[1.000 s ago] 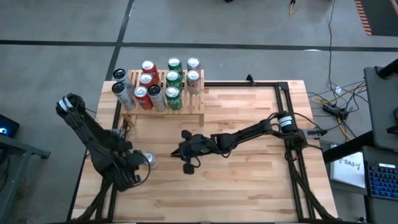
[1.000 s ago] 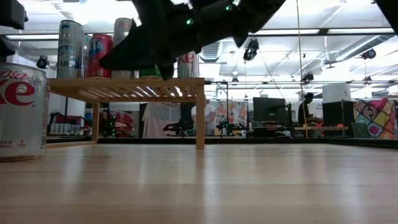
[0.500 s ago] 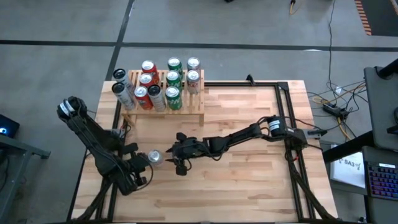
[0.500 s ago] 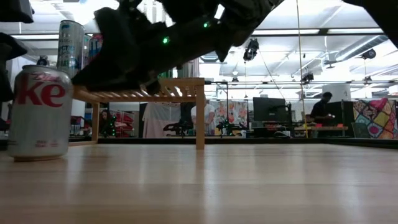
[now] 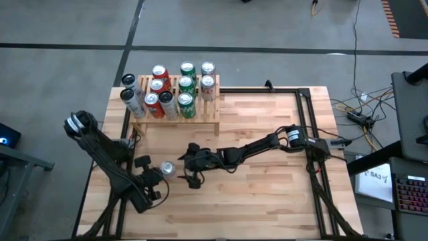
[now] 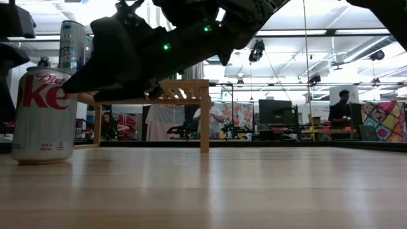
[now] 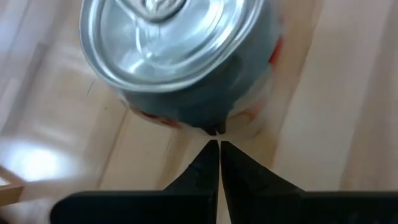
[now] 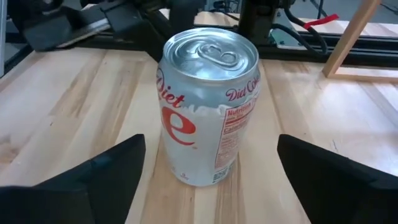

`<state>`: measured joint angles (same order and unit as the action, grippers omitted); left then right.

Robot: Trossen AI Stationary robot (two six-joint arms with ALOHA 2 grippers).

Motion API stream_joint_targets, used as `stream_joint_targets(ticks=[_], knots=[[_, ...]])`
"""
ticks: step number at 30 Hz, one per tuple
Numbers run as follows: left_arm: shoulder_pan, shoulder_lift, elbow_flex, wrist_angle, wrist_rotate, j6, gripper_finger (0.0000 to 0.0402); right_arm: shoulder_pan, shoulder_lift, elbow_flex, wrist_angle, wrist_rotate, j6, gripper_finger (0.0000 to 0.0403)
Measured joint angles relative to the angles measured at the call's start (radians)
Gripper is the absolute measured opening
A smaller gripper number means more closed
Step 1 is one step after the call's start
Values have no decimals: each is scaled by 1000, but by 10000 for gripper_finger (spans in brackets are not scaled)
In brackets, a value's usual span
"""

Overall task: Place canned beverage on shelf
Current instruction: Put the red/silver soda can on the shelf aligned with the other red/silver soda can

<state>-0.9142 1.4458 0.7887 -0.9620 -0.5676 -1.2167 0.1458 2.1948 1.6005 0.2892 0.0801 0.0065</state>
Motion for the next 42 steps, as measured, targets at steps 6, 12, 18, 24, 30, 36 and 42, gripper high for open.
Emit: stream_joint_targets(ticks=[6,12,18,24,30,36,42], knots=[[3,48,0,-32,-14,1,0,-2,21,0,35,-1,-12,359],[14,71,0,-28,-72,9,0,-3,84,-1,129,19,-19,359],[31,73,0,5,-95,56,0,-9,136,75,139,16,-29,359],[53,72,0,76,-107,103,0,-9,193,171,97,1,-59,355],[53,72,0,79,-104,86,0,-9,193,199,31,-2,-57,303],[49,72,41,48,-97,84,0,-3,189,205,19,-3,-54,284],[14,63,186,-94,-128,140,0,17,120,200,-70,-10,-83,284]])
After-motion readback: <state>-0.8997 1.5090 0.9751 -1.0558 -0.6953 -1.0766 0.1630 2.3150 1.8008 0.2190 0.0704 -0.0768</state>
